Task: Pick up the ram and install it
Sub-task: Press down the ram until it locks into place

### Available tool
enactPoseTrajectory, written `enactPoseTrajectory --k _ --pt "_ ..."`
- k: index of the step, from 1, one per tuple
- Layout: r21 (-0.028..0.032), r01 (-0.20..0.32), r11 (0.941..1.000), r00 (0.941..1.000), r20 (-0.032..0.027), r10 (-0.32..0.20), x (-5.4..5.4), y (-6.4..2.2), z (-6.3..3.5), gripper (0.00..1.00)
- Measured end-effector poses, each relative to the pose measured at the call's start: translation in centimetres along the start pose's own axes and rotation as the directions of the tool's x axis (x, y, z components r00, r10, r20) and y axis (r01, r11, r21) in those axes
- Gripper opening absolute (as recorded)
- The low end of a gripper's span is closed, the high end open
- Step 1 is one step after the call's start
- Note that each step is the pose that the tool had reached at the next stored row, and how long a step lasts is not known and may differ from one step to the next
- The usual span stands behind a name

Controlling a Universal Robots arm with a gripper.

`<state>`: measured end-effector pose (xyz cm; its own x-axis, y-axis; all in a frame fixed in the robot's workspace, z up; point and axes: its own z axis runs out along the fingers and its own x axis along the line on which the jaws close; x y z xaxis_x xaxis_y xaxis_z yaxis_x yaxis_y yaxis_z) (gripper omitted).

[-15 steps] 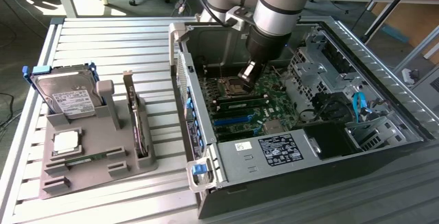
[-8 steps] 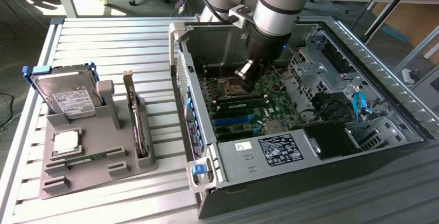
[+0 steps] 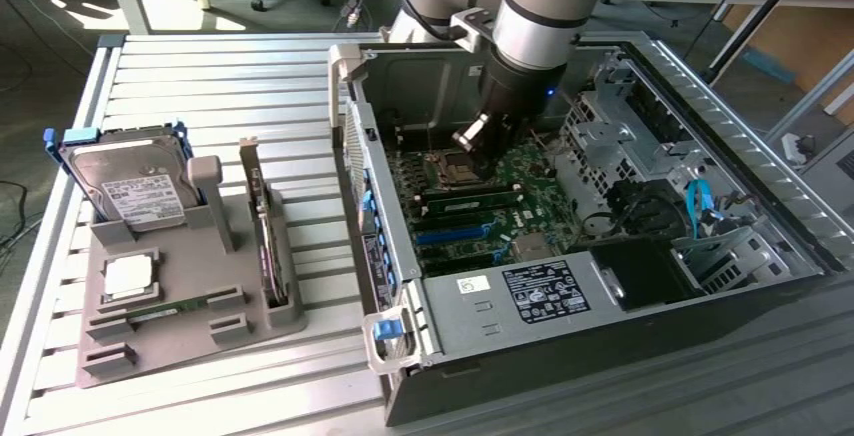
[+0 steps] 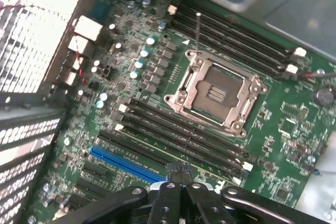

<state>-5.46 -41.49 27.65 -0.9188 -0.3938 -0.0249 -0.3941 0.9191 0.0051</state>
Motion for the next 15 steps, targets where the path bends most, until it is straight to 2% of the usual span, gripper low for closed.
enactPoseTrajectory --k 3,7,11,15 --pt "0.0014 -0.06 0.9982 0.9982 0.0003 0.06 0.0 0.0 0.0 0.11" --pt "0.0034 -0.14 0.9901 0.9901 0.0009 0.14 0.0 0.0 0.0 0.11" --pt "0.0051 -0.211 0.9775 0.9776 0.0016 0.211 0.0 0.0 0.0 0.11" --pt "0.0069 -0.284 0.9587 0.9588 0.0024 0.284 0.0 0.0 0.0 0.11"
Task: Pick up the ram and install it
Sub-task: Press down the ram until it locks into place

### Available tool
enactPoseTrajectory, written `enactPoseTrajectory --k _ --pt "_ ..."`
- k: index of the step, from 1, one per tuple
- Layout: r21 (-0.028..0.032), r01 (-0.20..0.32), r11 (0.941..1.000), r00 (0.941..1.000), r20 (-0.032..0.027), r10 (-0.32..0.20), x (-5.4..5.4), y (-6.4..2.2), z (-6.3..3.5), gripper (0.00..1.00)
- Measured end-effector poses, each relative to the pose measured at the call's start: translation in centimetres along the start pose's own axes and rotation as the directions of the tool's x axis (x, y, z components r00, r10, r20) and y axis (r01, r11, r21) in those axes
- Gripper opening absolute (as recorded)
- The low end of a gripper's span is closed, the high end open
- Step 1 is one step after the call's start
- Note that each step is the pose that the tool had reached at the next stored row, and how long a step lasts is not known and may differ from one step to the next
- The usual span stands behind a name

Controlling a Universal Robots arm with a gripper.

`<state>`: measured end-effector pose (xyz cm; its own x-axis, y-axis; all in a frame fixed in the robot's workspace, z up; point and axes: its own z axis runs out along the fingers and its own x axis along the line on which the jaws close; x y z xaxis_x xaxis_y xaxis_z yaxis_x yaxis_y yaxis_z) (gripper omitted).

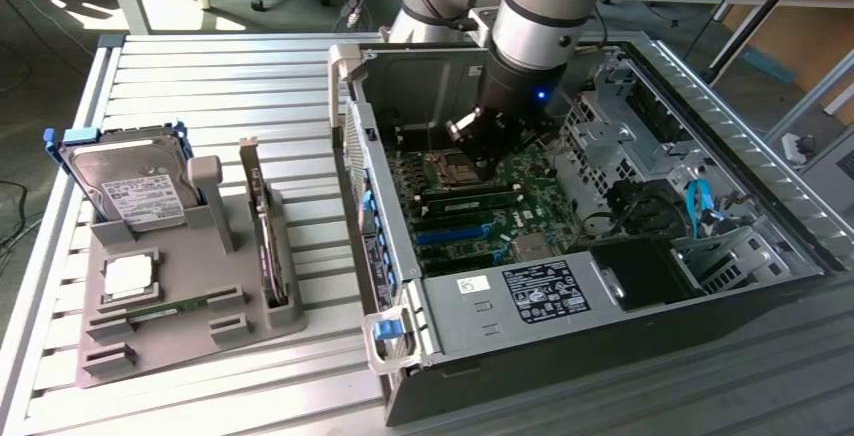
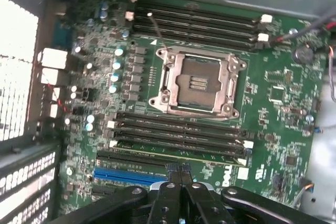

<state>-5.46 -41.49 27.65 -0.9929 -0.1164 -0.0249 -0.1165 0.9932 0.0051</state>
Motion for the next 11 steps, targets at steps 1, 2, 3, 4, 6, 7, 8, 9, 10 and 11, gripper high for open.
enactPoseTrajectory --k 1,2,3,4,6,7,8,9,10,11 --pt "0.0004 -0.017 0.9999 0.9999 0.0001 0.017 0.0 0.0 0.0 0.11" --pt "0.0009 -0.035 0.9994 0.9994 0.0002 0.035 0.0 0.0 0.0 0.11" --pt "0.0013 -0.056 0.9984 0.9984 0.0003 0.056 0.0 0.0 0.0 0.11" --pt "0.0015 -0.064 0.998 0.998 0.0004 0.064 0.0 0.0 0.0 0.11" --pt "0.0011 -0.064 0.998 0.998 0.0005 0.064 0.0 0.0 0.0 0.11" --pt "0.0011 -0.064 0.998 0.998 0.0004 0.064 0.0 0.0 0.0 0.11" --pt "0.0011 -0.064 0.998 0.998 0.0004 0.064 0.0 0.0 0.0 0.11" --pt "0.0011 -0.064 0.998 0.998 0.0004 0.064 0.0 0.0 0.0 0.11" --pt "0.0011 -0.064 0.998 0.998 0.0004 0.064 0.0 0.0 0.0 0.11" --pt "0.0011 -0.064 0.998 0.998 0.0004 0.064 0.0 0.0 0.0 0.11"
